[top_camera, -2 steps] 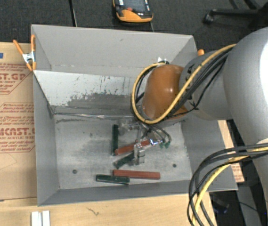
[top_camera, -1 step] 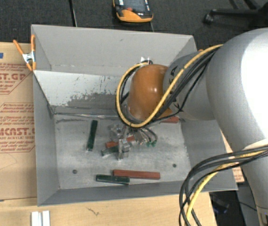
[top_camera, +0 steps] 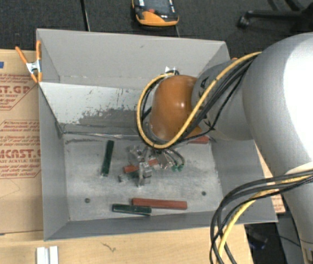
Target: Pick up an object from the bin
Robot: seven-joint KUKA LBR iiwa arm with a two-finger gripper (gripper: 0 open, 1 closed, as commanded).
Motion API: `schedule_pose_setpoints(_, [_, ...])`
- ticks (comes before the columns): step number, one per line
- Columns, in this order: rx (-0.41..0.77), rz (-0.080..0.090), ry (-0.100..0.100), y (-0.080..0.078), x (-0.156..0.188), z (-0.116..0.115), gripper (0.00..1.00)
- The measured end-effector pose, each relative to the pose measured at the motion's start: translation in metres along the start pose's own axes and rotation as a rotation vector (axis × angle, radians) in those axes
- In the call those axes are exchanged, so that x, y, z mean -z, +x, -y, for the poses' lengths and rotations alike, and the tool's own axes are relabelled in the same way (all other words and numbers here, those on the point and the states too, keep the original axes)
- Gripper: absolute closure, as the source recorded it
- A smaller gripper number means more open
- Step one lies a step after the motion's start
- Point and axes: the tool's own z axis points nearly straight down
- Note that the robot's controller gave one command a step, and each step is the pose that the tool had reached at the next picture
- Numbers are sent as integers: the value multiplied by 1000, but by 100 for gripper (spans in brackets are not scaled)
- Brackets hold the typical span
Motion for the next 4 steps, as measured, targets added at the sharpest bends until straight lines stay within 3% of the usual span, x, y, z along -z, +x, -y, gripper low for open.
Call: schedule_pose_setpoints(4, [1, -11, 2, 0, 22, -1, 100])
